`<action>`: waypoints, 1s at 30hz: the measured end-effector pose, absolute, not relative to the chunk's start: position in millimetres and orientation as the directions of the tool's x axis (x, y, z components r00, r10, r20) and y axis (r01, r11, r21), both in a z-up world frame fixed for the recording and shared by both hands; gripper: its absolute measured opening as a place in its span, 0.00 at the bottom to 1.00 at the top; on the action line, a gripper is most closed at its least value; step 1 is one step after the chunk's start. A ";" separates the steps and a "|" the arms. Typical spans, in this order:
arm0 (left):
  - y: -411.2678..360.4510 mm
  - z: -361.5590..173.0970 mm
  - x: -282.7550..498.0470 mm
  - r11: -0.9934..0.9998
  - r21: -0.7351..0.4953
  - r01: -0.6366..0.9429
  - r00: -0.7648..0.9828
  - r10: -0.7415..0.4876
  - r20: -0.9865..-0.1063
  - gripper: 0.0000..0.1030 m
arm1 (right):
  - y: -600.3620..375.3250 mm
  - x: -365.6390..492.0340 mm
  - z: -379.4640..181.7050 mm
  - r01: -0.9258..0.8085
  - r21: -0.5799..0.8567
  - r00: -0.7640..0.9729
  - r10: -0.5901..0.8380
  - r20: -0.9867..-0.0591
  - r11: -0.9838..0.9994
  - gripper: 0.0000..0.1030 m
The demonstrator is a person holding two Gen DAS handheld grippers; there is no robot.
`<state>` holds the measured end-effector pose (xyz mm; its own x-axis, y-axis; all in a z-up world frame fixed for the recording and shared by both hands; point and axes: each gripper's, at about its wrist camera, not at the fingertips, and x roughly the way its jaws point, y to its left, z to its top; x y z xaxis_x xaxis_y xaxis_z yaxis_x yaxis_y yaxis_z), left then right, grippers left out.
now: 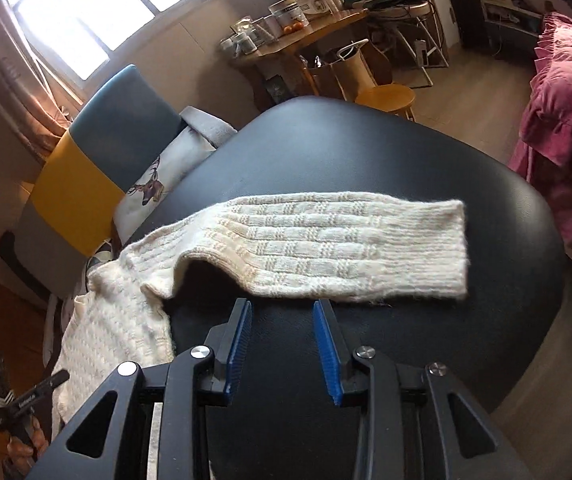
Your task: Fold clothes
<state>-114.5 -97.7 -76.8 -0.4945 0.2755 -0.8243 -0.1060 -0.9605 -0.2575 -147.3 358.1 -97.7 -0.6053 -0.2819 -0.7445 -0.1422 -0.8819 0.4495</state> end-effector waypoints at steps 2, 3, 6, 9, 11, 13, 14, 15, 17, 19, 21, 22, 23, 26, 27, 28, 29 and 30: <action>-85.3 -74.7 -155.1 -0.956 -0.264 -0.129 -0.492 0.293 -0.820 0.12 | 358.2 -160.4 -96.0 -0.140 0.413 -0.595 -0.257 -0.761 -0.900 0.33; -80.9 -77.5 -177.0 -0.955 -0.262 -0.138 -0.481 0.296 -0.825 0.12 | 360.4 -167.3 -96.9 -0.145 0.392 -0.586 -0.240 -0.774 -0.908 0.33; -72.8 -97.7 -235.8 -0.963 -0.244 -0.114 -0.452 0.269 -0.850 0.12 | 371.1 -185.8 -105.7 -0.176 0.322 -0.545 -0.180 -0.819 -0.930 0.33; -66.7 -121.7 -278.4 -0.972 -0.206 -0.108 -0.419 0.233 -0.878 0.12 | 382.3 -200.8 -117.5 -0.193 0.277 -0.504 -0.147 -0.851 -0.941 0.33; -63.6 -134.3 -295.6 -0.977 -0.181 -0.109 -0.409 0.210 -0.888 0.12 | 384.0 -208.0 -123.5 -0.183 0.241 -0.480 -0.127 -0.868 -0.953 0.33; -60.6 -143.0 -308.2 -0.979 -0.167 -0.116 -0.402 0.200 -0.893 0.12 | 381.8 -215.4 -129.7 -0.161 0.196 -0.452 -0.105 -0.886 -0.967 0.33; -59.3 -142.8 -310.3 -0.980 -0.160 -0.118 -0.410 0.195 -0.891 0.12 | 379.6 -218.5 -134.1 -0.152 0.157 -0.428 -0.078 -0.900 -0.976 0.33; -57.9 -142.9 -312.6 -0.981 -0.151 -0.124 -0.412 0.189 -0.891 0.12 | 377.7 -220.3 -138.9 -0.142 0.108 -0.405 -0.042 -0.913 -0.984 0.33; -54.7 -142.9 -317.1 -0.982 -0.129 -0.140 -0.417 0.176 -0.892 0.12 | 375.4 -220.5 -146.8 -0.112 0.020 -0.379 0.024 -0.925 -0.994 0.29; -47.5 -140.3 -319.9 -0.981 -0.070 -0.182 -0.419 0.142 -0.897 0.12 | 380.9 -220.7 -149.5 -0.113 -0.023 -0.367 0.064 -0.928 -0.993 0.29; -38.2 -138.8 -318.4 -0.972 0.007 -0.235 -0.430 0.098 -0.897 0.12 | 393.3 -222.5 -149.5 -0.138 -0.027 -0.373 0.077 -0.925 -0.990 0.29; -34.9 -137.8 -317.5 -0.967 0.034 -0.252 -0.436 0.082 -0.896 0.12 | 399.0 -223.6 -149.7 -0.146 -0.026 -0.378 0.080 -0.922 -0.989 0.29; -33.3 -137.3 -317.4 -0.964 0.049 -0.261 -0.440 0.074 -0.895 0.12 | 403.6 -224.7 -149.9 -0.150 -0.020 -0.384 0.077 -0.920 -0.988 0.29; -35.2 -135.6 -319.2 -0.964 0.041 -0.261 -0.440 0.081 -0.895 0.12 | 408.2 -226.1 -150.1 -0.141 -0.005 -0.388 0.060 -0.920 -0.990 0.29; -38.3 -134.0 -321.7 -0.969 0.015 -0.245 -0.432 0.095 -0.897 0.12 | 408.5 -225.8 -149.1 -0.137 -0.002 -0.389 0.056 -0.920 -0.991 0.29; -42.7 -133.0 -323.2 -0.974 -0.019 -0.226 -0.425 0.116 -0.898 0.12 | 409.8 -225.6 -147.2 -0.140 0.013 -0.391 0.044 -0.919 -0.990 0.29; -45.4 -130.3 -322.7 -0.975 -0.055 -0.214 -0.420 0.143 -0.896 0.12 | 411.0 -225.3 -145.2 -0.143 0.027 -0.394 0.031 -0.919 -0.989 0.29; -45.0 -127.1 -318.9 -0.971 -0.084 -0.223 -0.419 0.173 -0.891 0.12 | 410.0 -224.5 -141.1 -0.136 0.046 -0.405 0.013 -0.914 -0.990 0.29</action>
